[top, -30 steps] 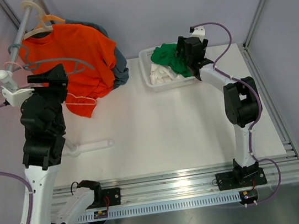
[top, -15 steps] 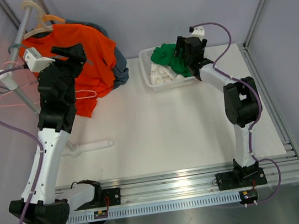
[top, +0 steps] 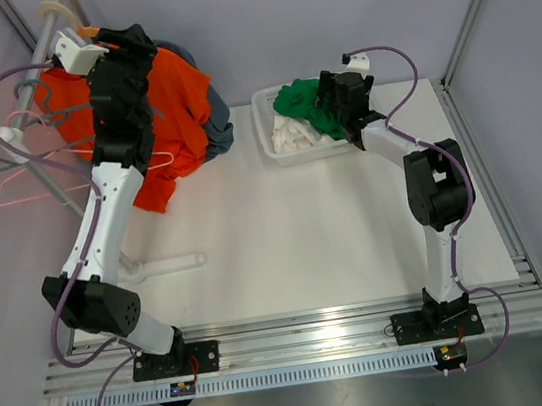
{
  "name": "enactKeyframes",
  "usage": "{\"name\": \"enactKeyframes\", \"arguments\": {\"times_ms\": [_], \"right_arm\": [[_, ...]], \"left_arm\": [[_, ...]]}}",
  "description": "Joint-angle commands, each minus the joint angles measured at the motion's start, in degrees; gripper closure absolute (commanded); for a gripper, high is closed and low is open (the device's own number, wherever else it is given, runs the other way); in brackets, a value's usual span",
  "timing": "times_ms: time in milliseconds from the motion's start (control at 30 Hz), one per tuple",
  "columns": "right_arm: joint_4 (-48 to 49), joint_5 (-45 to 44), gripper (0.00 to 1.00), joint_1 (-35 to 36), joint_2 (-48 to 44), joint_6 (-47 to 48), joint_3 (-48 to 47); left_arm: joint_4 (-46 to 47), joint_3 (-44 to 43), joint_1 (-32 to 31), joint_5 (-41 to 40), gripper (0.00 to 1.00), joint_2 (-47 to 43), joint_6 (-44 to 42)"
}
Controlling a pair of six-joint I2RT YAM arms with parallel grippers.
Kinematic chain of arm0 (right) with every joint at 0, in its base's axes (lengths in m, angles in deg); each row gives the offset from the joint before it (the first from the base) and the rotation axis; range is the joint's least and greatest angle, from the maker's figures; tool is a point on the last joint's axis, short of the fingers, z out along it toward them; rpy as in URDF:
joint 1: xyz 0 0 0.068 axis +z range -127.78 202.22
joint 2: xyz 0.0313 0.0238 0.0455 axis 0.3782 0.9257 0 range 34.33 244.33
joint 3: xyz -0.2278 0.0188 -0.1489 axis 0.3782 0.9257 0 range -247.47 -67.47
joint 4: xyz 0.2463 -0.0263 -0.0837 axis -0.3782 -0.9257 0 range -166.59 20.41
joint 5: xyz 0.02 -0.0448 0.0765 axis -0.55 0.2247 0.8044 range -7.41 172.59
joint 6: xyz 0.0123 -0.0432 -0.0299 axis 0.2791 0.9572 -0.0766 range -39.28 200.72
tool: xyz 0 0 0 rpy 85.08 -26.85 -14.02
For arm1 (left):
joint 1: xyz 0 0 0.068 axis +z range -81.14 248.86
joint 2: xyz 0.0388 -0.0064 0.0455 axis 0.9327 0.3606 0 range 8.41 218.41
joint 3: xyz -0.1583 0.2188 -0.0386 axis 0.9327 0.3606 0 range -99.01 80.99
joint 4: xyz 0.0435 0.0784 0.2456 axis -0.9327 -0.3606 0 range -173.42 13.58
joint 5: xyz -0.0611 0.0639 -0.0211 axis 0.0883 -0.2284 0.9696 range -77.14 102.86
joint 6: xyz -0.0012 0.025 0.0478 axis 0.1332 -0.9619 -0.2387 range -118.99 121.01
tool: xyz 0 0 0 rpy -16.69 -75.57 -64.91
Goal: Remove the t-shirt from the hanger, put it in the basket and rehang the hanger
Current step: Hang the hanger back to the clothesline with the left arm, then grab a hanger with a tshirt on it with the left arm
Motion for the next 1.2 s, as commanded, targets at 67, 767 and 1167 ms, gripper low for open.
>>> {"name": "enactKeyframes", "arguments": {"times_ms": [67, 767, 1167], "right_arm": [[3.4, 1.1, 0.05, 0.5, -4.3, 0.8, -0.2], [10.6, 22.0, 0.00, 0.8, -9.3, 6.4, -0.5], [10.6, 23.1, 0.01, 0.8, -9.9, 6.9, 0.5]], "left_arm": [[-7.0, -20.4, 1.3, -0.9, 0.43, 12.7, -0.5], [-7.6, -23.8, 1.9, -2.2, 0.44, 20.6, -0.9], [-15.4, -27.8, 2.7, 1.7, 0.44, 25.0, 4.6]]}}
